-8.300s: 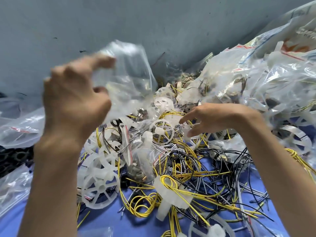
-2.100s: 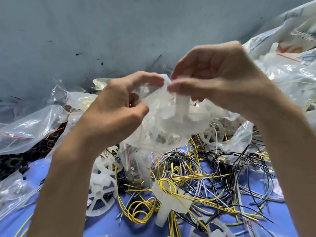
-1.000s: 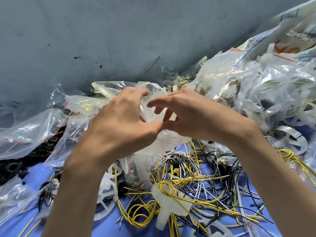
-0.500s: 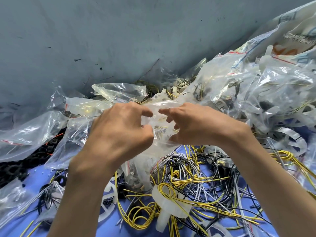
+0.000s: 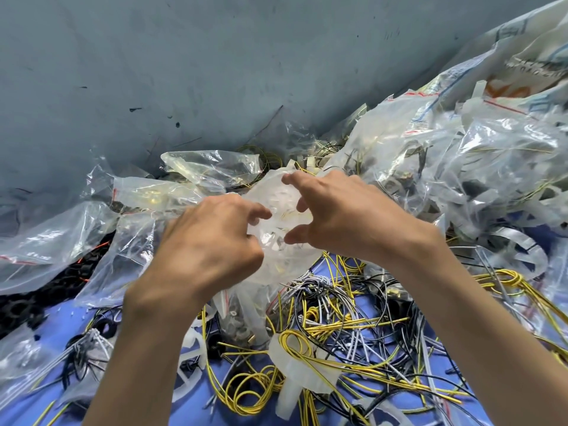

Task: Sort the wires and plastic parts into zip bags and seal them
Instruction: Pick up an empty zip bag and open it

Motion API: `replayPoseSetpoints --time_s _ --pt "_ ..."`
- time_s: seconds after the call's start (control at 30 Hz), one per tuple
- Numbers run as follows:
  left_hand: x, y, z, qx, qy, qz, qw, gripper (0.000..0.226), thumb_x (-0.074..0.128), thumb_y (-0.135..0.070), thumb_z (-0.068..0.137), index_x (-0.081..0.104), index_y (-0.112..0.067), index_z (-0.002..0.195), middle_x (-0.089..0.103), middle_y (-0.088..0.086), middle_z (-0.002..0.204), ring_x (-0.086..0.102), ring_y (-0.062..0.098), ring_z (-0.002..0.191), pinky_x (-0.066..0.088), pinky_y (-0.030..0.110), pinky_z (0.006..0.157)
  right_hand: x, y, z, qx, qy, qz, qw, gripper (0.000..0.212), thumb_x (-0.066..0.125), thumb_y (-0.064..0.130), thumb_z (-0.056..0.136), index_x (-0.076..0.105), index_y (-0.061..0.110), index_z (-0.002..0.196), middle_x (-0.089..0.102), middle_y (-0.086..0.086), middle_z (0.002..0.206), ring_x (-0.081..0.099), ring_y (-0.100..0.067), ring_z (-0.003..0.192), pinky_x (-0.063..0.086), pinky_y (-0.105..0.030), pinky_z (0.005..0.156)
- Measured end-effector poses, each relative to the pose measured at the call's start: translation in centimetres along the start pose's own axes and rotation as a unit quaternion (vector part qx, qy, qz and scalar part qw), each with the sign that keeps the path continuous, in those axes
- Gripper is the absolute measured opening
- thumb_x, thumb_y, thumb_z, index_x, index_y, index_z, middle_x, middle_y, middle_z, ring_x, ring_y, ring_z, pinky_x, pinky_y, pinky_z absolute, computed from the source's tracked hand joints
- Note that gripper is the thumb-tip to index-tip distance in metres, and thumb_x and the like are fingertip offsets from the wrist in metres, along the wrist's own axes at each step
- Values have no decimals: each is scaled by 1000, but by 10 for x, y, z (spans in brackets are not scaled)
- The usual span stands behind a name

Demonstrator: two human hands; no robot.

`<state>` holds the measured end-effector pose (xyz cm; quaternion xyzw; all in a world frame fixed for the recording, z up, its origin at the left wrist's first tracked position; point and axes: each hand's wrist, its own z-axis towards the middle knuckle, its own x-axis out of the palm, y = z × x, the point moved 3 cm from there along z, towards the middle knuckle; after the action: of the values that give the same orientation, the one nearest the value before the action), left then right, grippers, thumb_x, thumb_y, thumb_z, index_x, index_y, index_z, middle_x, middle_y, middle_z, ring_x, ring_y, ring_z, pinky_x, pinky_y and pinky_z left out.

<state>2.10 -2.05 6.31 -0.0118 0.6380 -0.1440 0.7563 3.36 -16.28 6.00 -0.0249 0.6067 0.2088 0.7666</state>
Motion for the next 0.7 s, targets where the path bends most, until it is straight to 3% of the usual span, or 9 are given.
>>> replayPoseSetpoints --time_s 0.17,0.23,0.43,0.53,0.7 --pt "-6 1 -1 -36 -140 -8 989 29 60 -39 79 70 -33 106 71 -8 101 62 24 97 49 32 79 -1 0 -1 -7 -4 -6 1000 60 68 46 80 42 23 129 59 -1 116 54 -29 105 47 -39 81" --pt "-9 0 -3 -44 -166 -9 985 28 64 -39 78 71 -34 105 72 -7 97 63 26 95 44 31 74 -2 1 -1 -14 -9 -9 1000 60 69 44 80 43 21 128 61 -1 116 56 -30 105 49 -41 83" --pt "-10 3 -6 -39 -103 4 994 36 68 -25 73 63 -31 109 61 -11 95 59 23 98 45 35 82 -1 -1 1 -16 7 7 1000 55 73 19 76 47 18 125 62 -2 110 60 -27 97 52 -42 80" --pt "-10 6 -3 -27 -85 5 996 39 70 -26 70 59 -30 107 56 -15 88 56 22 93 46 34 79 1 -1 2 -21 17 21 999 61 73 19 75 44 19 128 61 -3 111 59 -27 99 52 -42 81" --pt "-13 7 -2 18 -141 15 990 46 70 -24 70 49 -28 111 47 -10 93 47 18 89 33 31 70 -3 4 0 -24 -64 4 998 64 72 20 75 36 22 128 59 -1 118 55 -28 110 47 -39 82"
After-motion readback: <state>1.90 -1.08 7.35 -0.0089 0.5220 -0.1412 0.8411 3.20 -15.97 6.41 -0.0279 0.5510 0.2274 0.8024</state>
